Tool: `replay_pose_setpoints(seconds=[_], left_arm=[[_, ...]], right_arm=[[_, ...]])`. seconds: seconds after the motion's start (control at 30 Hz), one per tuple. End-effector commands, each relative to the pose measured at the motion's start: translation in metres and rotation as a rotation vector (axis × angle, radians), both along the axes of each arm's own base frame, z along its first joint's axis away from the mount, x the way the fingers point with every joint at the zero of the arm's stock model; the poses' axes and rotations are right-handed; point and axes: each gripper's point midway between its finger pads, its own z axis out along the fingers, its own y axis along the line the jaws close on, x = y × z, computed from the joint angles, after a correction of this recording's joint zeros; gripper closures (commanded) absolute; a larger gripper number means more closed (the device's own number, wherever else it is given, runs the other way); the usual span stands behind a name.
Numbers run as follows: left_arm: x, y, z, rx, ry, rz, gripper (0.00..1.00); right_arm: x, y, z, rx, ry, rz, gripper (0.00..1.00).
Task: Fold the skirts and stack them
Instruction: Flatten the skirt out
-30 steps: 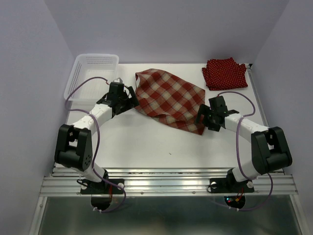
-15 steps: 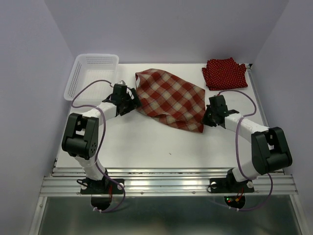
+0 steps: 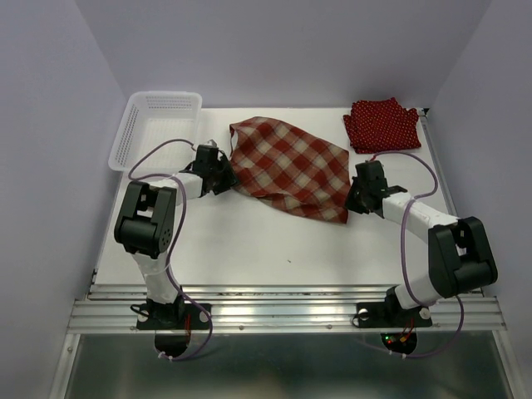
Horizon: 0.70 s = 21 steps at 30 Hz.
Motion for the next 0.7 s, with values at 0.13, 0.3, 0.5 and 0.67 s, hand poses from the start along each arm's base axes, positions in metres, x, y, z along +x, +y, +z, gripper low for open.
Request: replay_pose_setpoints(seconds=[0.13, 0.3, 0.5, 0.67], left_arm=[[0.012, -0.013, 0.009, -0.063, -0.048, -0.052, 1.0], [0.011, -0.011, 0.052, -0.067, -0.135, -0.063, 1.0], [-0.011, -0.007, 0.208, -0.142, -0.485, -0.079, 1.0], [-0.044, 0.003, 0.365, -0.18, -0.832, -0.093, 1.0]], right_arm=[[0.014, 0.002, 0.016, -0.002, -0.049, -0.012, 0.93], [0.028, 0.002, 0.053, -0.02, -0.142, 0.016, 0.96], [0.043, -0.003, 0.165, -0.018, -0.461, 0.026, 0.99], [0.031, -0.005, 0.314, 0.068, -0.836, 0.021, 0.99]])
